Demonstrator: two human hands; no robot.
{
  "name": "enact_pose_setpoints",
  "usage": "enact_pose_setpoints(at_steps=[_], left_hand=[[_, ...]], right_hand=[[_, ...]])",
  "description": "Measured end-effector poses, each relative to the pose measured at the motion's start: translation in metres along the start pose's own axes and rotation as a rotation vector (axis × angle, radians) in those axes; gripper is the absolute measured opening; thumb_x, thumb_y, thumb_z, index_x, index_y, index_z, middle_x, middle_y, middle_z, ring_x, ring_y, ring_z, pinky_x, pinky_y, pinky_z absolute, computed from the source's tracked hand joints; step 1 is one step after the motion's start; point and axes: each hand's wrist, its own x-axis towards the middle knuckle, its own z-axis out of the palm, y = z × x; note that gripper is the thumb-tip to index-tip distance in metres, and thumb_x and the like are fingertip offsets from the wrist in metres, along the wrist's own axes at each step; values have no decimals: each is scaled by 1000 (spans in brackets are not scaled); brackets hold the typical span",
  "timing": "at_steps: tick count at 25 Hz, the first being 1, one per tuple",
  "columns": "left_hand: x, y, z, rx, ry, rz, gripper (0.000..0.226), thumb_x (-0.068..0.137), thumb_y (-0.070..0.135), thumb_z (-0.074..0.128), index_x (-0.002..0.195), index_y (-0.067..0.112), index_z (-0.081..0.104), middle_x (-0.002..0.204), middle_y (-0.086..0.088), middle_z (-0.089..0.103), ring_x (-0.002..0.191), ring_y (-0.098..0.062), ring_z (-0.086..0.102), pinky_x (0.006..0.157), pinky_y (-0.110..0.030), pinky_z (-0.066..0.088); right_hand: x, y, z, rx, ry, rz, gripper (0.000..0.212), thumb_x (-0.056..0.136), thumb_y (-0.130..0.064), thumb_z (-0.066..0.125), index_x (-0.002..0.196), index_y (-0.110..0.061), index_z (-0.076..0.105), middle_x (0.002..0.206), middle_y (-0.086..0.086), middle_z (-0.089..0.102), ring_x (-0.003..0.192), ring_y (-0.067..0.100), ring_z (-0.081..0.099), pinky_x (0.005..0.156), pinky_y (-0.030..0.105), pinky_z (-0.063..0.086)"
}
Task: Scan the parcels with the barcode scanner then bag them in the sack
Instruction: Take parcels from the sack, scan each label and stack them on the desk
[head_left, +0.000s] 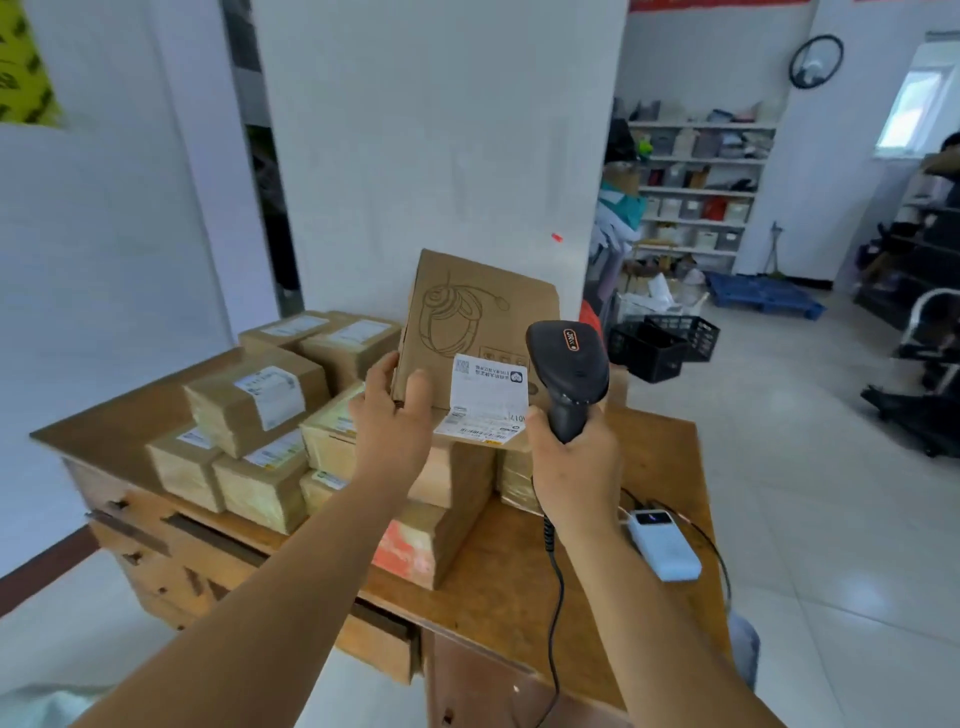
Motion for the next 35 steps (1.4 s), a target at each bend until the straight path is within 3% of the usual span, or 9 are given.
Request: enact_pose_setpoints(at_steps=[3,8,12,15,18,27,29,33,35], left_hand=[[18,0,-57,-44,152,21,51,86,47,47,136,33,42,121,1,57,101,-15,57,82,-34,48],[37,-24,-171,-39,388,-18,36,95,44,43,130,36,41,112,8,58,95,-9,57,84,-29,47],[52,-66,-272,-67,543,-122,41,88,51,44,125,33,40,114,-2,61,106,-25,58,95,-51,49],[64,-103,-342,-89,622,-230,49,82,55,45,123,27,42,113,-4,63,103,-24,61,93,-50,51],[74,-143,-410,-99,677,-297,60,72,61,46,122,27,47,111,-2,64,104,-24,62,95,-51,50],[55,-281,-547,-128,826,-597,49,92,51,43,130,20,43,109,-1,59,93,-19,56,92,-45,47],[47,-317,-561,-160,868,-679,58,87,54,47,126,12,46,113,-10,63,95,-31,61,91,-49,49],[27,-397,-582,-104,1071,-896,59,88,49,54,127,5,46,113,-16,64,91,-29,62,75,-38,49],[16,-441,-590,-58,1137,-1011,65,86,49,57,135,8,41,120,-17,59,98,-32,60,80,-39,49]], right_hand=[[-6,-27,53,50,-116,-45,24,88,-30,65,105,-13,62,84,-3,65,74,11,60,65,23,45],[-42,-60,158,97,-403,-101,9,89,-27,63,92,-20,58,72,-12,58,66,4,54,56,16,38],[-86,-74,256,73,-582,-134,12,88,-27,63,90,-16,59,74,-6,64,65,13,58,57,21,42],[-119,-75,328,54,-694,-142,12,87,-25,64,85,-15,59,72,-5,65,63,8,60,53,13,43],[-154,-69,403,9,-791,-111,15,87,-26,64,81,-14,56,72,1,63,66,19,58,60,28,42],[-258,-8,556,-161,-1164,-74,16,89,-23,62,77,-20,52,62,0,54,58,21,53,53,25,40],[-276,15,582,-214,-1240,-70,14,89,-24,62,81,-17,52,59,-4,49,56,17,49,53,28,38],[-304,66,625,-262,-1329,-29,21,90,-23,62,74,-23,48,57,-8,43,52,8,43,48,23,31],[-316,99,644,-279,-1376,-24,16,90,-22,62,78,-20,51,58,-8,45,52,7,43,48,20,31]])
